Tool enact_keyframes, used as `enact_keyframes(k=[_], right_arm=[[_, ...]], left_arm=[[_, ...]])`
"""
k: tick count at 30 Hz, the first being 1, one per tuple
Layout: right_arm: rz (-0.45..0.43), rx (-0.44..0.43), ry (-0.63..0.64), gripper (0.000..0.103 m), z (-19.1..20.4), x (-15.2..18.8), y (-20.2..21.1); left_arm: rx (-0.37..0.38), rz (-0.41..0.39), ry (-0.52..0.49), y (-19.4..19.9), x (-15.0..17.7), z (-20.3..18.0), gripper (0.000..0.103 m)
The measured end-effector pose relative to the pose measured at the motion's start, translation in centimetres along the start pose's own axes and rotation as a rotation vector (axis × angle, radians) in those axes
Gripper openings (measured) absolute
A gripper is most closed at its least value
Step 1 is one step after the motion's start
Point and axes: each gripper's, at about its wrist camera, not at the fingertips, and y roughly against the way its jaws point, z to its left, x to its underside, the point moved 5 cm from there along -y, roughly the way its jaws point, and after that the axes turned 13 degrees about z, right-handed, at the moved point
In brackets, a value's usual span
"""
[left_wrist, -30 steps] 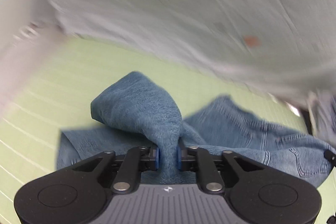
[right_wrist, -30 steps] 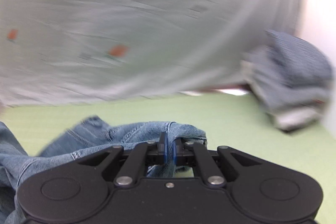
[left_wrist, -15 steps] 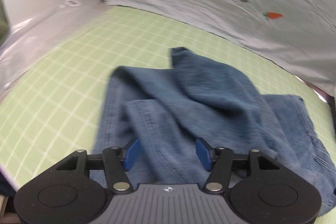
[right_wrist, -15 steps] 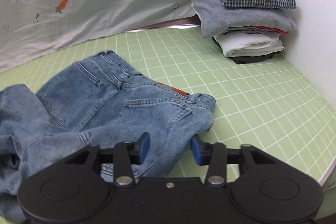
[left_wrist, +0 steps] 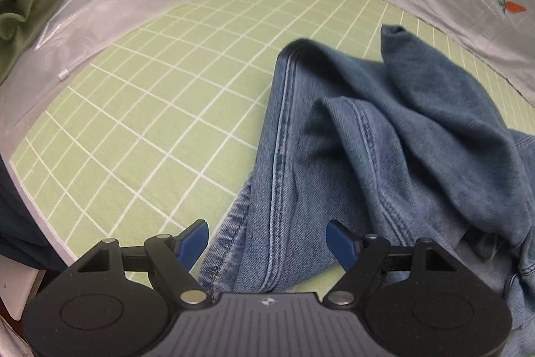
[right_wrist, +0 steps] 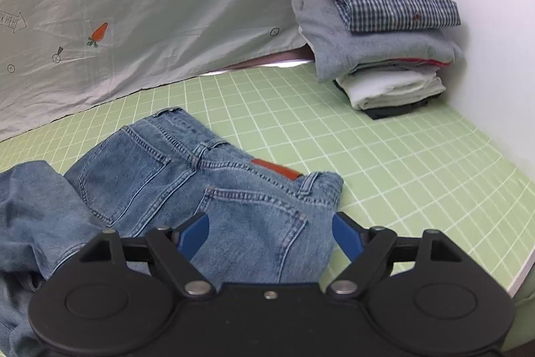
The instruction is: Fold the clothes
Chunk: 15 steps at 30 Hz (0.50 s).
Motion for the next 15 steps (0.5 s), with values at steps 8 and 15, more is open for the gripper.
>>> enact_keyframes(k=[8,15], right_arm=[[0.061,0.004,0.043,0.082,5.9,2.6,1.4],[0.099,0.025,0.108,0.082,12.8,4.3,2.5]], left_arm=[[0.076,-0.008,-0.081,-1.7,-3.0,0.8,0.078],[0.203,0.001,-0.126,-2.6,-8.2,1.3,0.056]])
